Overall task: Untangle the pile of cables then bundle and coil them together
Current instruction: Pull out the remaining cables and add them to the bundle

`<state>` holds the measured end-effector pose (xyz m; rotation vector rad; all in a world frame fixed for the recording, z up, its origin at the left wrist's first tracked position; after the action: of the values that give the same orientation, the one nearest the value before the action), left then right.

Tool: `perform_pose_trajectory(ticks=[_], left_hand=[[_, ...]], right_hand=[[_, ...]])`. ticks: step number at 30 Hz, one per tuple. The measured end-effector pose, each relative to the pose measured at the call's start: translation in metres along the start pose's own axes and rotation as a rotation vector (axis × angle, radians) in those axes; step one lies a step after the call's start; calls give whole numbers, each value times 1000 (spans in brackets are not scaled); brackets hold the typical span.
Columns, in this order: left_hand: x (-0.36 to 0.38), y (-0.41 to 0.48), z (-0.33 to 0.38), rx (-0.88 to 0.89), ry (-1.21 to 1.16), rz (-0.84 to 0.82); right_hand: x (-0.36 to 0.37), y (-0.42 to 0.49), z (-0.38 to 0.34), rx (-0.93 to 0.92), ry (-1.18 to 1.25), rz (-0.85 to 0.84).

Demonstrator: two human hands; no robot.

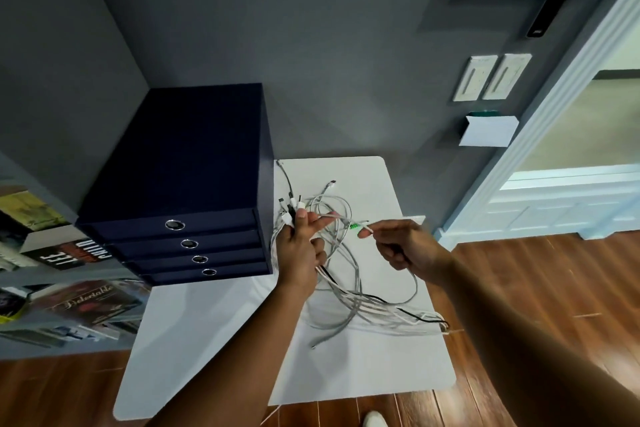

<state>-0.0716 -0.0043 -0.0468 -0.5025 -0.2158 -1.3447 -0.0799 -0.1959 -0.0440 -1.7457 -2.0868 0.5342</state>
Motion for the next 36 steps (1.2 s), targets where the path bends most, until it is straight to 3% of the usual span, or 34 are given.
perform_pose_trajectory(ticks=[7, 14, 19, 22, 29, 36], left_hand=[[12, 1, -2, 41, 51, 70], [20, -6, -5, 76, 236, -50], [27, -14, -8, 125, 313, -199], [28, -18, -7, 131, 354, -239], [20, -17, -8, 78, 400, -263], [10, -16, -9, 57, 455, -242]], right_hand=[[0, -15, 30, 132, -234, -97], [11, -16, 41, 259, -465, -182], [20, -6, -16, 36, -179, -43], [27, 0, -44, -125, -126, 56], [40, 7, -57, -196, -72, 151], [49, 14, -62, -304, -339, 228]])
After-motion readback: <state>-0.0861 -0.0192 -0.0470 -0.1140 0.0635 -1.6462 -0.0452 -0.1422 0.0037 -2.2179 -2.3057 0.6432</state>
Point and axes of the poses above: each hand's wrist, its own y-axis towards the middle knuckle, its own x-axis out of the palm, z = x × y, the point moved 7 cm from there along y, towards the middle knuckle, and after that the axes turned 9 degrees about x, right-handed, at the moved point
